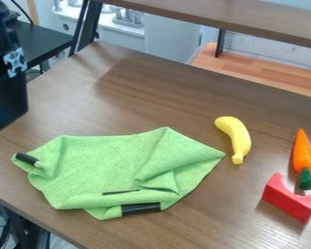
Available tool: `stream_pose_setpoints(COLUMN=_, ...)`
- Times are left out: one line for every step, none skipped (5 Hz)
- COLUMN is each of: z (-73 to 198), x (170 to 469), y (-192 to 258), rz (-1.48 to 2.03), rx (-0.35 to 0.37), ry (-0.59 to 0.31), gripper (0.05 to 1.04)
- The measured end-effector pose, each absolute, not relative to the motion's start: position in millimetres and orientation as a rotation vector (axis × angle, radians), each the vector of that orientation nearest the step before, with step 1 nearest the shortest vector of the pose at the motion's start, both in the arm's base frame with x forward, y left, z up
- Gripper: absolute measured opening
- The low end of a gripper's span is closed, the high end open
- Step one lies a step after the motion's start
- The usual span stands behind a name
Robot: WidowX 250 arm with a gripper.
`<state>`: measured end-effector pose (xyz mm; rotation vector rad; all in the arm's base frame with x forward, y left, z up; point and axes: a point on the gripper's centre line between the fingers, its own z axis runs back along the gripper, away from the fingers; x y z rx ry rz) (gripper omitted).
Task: Déplacer le tissu à gauche de la table
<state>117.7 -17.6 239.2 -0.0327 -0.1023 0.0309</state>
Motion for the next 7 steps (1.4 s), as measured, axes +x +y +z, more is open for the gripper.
stream_pose_setpoints(z=234, x=117, y=-17, rz=0.042, rx=-0.027, ry=-0.097, gripper=0.999)
stream_pose_setpoints(z=188, x=139, y=-24, rz=0.075, rx=0.057, ry=-0.129, gripper=0.999)
stream_pose_setpoints(z=138, x=172, y=-25, rz=0.12, rx=0.111, ry=-0.179, gripper=0.999)
stream_pose_setpoints(z=95, x=205, y=-15, rz=0.16, rx=0.141, ry=-0.204, gripper=0.999)
stream_pose_setpoints(z=71, x=230, y=-4, rz=0.204, rx=0.135, ry=-0.188, gripper=0.999)
stream_pose_setpoints(z=55, x=249, y=3, rz=0.211, rx=0.1, ry=-0.191, gripper=0.999)
stream_pose_setpoints(z=48, x=253, y=13, rz=0.208, rx=0.065, ry=-0.193, gripper=0.999)
